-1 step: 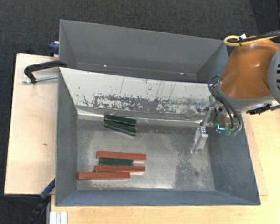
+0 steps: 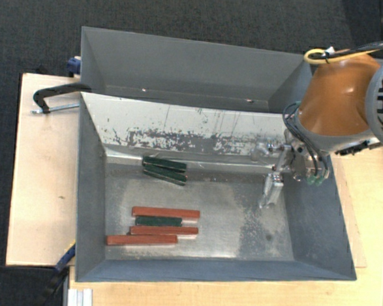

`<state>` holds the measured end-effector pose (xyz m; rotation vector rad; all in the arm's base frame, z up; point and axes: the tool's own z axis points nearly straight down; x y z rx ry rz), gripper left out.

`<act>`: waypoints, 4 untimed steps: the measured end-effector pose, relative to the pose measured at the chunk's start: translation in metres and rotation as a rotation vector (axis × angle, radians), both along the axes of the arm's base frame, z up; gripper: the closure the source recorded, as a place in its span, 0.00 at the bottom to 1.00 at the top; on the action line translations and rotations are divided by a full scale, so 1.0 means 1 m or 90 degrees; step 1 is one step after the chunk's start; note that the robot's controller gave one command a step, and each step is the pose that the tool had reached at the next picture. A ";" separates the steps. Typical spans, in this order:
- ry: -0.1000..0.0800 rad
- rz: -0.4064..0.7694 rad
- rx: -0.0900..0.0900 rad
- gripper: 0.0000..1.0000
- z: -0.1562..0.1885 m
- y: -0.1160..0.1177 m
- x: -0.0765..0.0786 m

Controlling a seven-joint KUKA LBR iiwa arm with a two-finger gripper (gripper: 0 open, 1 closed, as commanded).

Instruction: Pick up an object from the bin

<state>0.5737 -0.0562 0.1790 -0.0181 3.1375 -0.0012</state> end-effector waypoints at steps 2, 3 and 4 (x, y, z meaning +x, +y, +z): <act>0.000 0.082 0.001 0.00 -0.091 0.063 -0.009; 0.003 0.265 0.001 1.00 -0.105 0.127 -0.058; 0.003 0.264 0.001 0.00 -0.105 0.127 -0.058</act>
Offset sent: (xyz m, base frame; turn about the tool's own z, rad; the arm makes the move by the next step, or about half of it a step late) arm -0.0064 0.0645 -0.1032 -0.1242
